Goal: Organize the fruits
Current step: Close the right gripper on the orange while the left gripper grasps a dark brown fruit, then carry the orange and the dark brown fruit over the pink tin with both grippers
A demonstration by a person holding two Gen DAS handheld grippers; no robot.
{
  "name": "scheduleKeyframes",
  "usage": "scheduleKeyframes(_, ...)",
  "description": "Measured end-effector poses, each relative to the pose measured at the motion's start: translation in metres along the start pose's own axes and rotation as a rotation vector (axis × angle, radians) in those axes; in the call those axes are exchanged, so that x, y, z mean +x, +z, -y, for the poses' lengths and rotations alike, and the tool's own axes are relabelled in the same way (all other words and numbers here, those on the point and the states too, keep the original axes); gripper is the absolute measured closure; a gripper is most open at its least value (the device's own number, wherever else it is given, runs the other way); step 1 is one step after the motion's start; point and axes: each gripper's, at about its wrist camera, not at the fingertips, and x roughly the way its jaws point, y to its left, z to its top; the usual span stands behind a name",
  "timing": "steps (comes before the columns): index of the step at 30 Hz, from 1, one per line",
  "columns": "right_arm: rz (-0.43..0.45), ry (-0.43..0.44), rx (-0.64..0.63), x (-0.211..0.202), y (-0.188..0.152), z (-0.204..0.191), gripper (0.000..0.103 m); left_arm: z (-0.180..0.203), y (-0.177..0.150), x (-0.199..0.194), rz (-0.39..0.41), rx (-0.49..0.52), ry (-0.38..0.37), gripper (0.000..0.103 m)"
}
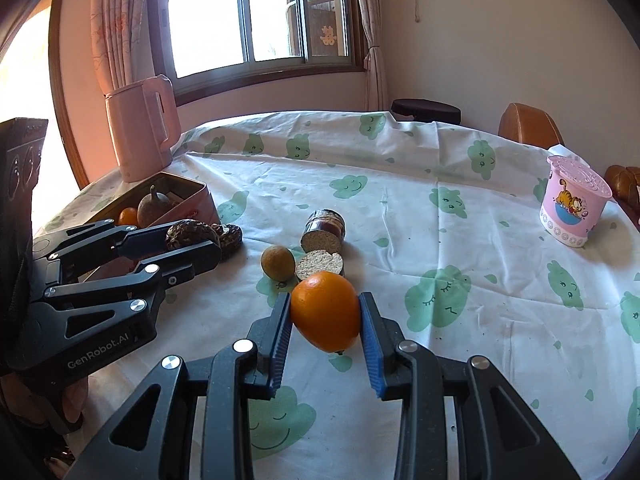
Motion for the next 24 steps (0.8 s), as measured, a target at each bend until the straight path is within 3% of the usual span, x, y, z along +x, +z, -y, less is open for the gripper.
scheduleKeyframes(24, 0.087, -0.029, -0.013, -0.015, -0.002, -0.005, 0.068, -0.004, -0.001, -0.013, 0.072, -0.015, 0.014, 0.070)
